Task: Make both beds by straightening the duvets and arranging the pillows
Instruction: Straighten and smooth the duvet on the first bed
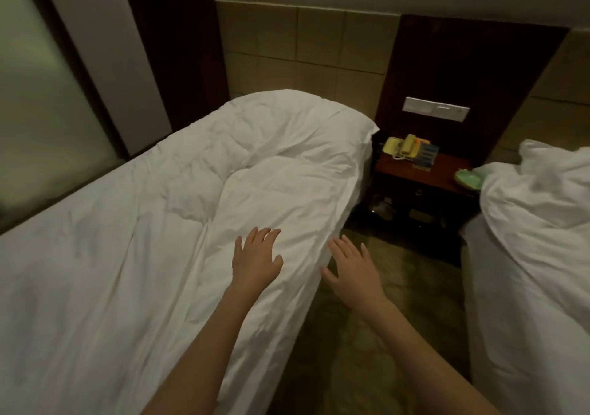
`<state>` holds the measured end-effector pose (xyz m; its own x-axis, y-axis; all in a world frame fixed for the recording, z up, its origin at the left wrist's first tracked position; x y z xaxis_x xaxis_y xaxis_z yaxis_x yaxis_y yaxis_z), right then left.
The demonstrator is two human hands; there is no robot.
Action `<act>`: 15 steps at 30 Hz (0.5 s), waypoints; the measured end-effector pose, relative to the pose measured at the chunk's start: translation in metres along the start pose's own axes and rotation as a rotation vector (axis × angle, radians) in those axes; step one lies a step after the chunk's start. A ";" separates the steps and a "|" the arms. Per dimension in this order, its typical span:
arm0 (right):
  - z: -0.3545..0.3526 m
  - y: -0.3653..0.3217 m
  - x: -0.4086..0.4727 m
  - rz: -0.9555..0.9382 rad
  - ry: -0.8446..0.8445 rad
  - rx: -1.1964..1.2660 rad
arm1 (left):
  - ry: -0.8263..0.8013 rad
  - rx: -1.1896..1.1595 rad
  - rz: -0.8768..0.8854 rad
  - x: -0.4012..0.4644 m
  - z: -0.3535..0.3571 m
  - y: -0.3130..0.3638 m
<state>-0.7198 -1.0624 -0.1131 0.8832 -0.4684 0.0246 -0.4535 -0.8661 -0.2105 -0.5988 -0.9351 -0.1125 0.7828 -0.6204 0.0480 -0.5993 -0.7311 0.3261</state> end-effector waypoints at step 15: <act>0.054 -0.004 0.294 -0.514 -0.186 -0.063 | 0.054 0.006 -0.494 0.192 0.039 -0.077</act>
<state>-0.4516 -1.1868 -0.1577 0.9965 0.0511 -0.0655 0.0402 -0.9866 -0.1582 -0.4086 -1.0093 -0.1655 0.9810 -0.1836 -0.0621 -0.1551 -0.9358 0.3167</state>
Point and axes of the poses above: each hand's wrist, its own x-axis towards the middle knuckle, its own z-axis out of the palm, y = z × x, the point moved 9 cm from there along x, towards the middle knuckle, and after that the axes turned 4 degrees about y, right-handed, at the moved point
